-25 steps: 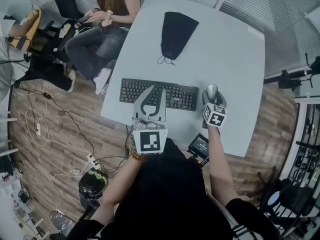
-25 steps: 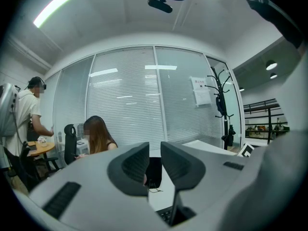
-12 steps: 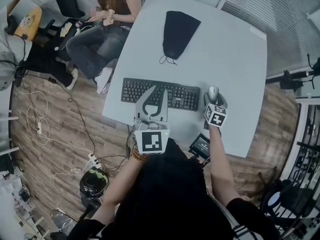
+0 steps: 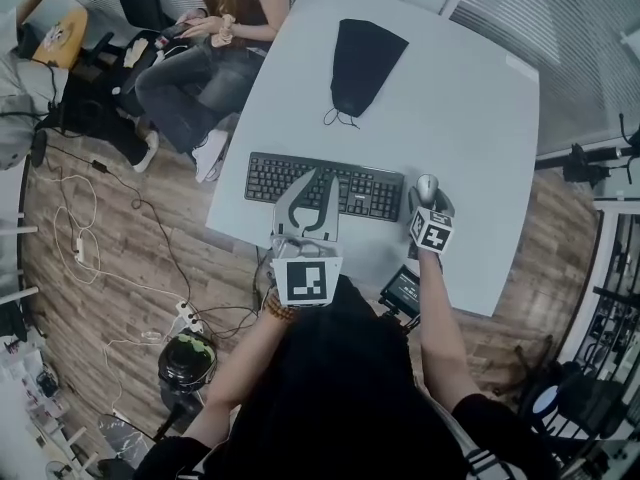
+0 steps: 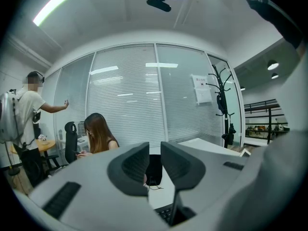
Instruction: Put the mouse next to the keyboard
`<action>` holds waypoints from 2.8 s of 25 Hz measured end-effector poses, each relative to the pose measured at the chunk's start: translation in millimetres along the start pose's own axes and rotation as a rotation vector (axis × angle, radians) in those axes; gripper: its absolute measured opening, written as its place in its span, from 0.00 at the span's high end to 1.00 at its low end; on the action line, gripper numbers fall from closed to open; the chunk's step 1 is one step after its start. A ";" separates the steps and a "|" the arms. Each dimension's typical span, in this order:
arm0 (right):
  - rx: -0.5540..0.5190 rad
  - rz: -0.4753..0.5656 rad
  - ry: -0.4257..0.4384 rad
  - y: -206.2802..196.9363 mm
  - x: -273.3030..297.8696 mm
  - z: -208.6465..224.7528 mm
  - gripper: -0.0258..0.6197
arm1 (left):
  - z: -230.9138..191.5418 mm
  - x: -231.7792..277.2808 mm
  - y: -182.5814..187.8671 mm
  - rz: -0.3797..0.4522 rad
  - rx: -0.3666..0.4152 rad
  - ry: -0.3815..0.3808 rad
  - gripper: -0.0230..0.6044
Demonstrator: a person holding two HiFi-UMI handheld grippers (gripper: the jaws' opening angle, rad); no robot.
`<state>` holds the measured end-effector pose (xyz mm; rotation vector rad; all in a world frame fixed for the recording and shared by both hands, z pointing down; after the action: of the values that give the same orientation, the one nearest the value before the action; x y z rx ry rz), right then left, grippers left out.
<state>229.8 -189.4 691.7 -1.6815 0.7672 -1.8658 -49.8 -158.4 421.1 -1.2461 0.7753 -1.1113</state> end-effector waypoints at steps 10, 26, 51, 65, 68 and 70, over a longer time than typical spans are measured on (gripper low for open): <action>0.011 -0.059 -0.012 -18.5 10.5 4.4 0.52 | -0.6 3.8 -2.0 -0.012 0.004 -0.006 0.84; 0.015 -0.127 -0.031 -38.0 27.2 3.3 0.52 | -8.2 4.0 -7.6 -0.018 -0.008 0.010 0.84; 0.035 -0.198 -0.057 -56.3 34.6 10.8 0.52 | -5.6 2.6 -10.8 -0.026 -0.005 0.007 0.84; 0.002 -0.227 -0.039 -58.1 35.8 7.8 0.48 | -4.6 0.0 -16.3 -0.044 -0.032 0.009 0.84; -0.025 -0.223 -0.040 -55.2 32.7 6.3 0.45 | -3.5 -0.1 -13.2 -0.027 -0.029 0.012 0.84; -0.055 -0.204 -0.042 -50.0 30.0 5.1 0.43 | -3.3 -1.5 -14.6 -0.038 -0.039 0.011 0.84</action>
<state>231.8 -175.2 748.5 -1.8892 0.6564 -1.9533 -56.5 -157.4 434.5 -1.2927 0.7880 -1.1393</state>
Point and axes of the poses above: the fingertips, and each gripper's own axes: x forward along the fingers, z to its right, y out of its top, the point moved 4 cm from there along -x, backward along the fingers, and after that the axes turned 1 degree about x, right-handed, at the moved point
